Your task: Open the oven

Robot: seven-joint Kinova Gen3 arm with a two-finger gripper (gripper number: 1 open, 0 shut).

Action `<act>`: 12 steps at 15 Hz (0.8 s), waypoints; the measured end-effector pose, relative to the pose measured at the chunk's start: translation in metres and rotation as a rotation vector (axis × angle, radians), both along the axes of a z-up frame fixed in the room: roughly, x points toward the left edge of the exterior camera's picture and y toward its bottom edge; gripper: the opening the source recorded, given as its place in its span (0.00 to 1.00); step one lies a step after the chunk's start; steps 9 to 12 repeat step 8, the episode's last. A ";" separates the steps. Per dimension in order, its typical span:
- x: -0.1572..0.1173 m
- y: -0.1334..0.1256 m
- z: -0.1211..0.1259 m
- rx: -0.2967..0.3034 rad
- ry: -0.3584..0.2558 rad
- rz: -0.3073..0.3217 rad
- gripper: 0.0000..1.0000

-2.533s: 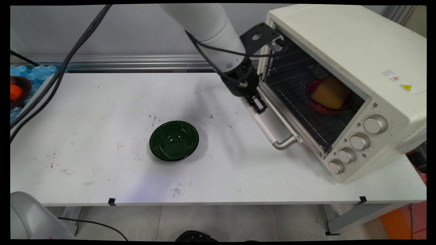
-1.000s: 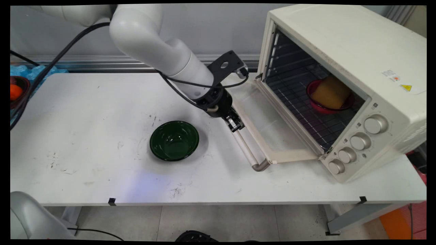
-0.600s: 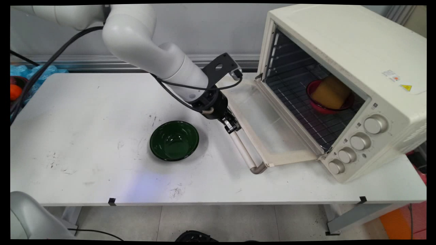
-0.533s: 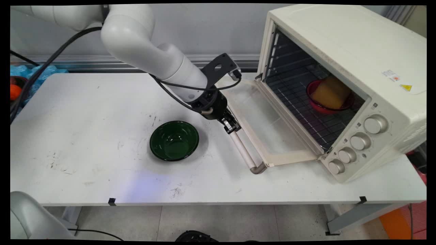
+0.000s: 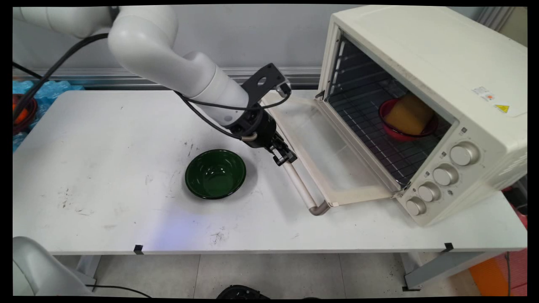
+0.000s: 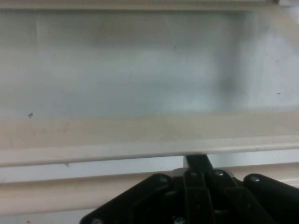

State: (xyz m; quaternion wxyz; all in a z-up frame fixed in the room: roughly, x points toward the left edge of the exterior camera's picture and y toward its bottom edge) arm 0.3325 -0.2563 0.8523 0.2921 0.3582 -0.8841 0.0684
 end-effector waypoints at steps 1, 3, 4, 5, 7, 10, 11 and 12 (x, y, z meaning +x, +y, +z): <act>0.001 0.001 0.003 -0.003 0.006 -0.004 0.00; 0.004 0.003 0.009 -0.008 0.016 -0.012 0.00; 0.006 0.004 0.012 -0.012 0.019 -0.017 0.00; 0.007 0.005 0.015 -0.014 0.020 -0.021 0.00; 0.012 0.007 0.023 -0.020 0.022 -0.033 0.00; 0.015 0.009 0.028 -0.024 0.021 -0.041 0.00; 0.015 0.009 0.028 -0.024 0.021 -0.041 0.00; 0.015 0.009 0.028 -0.024 0.021 -0.041 0.00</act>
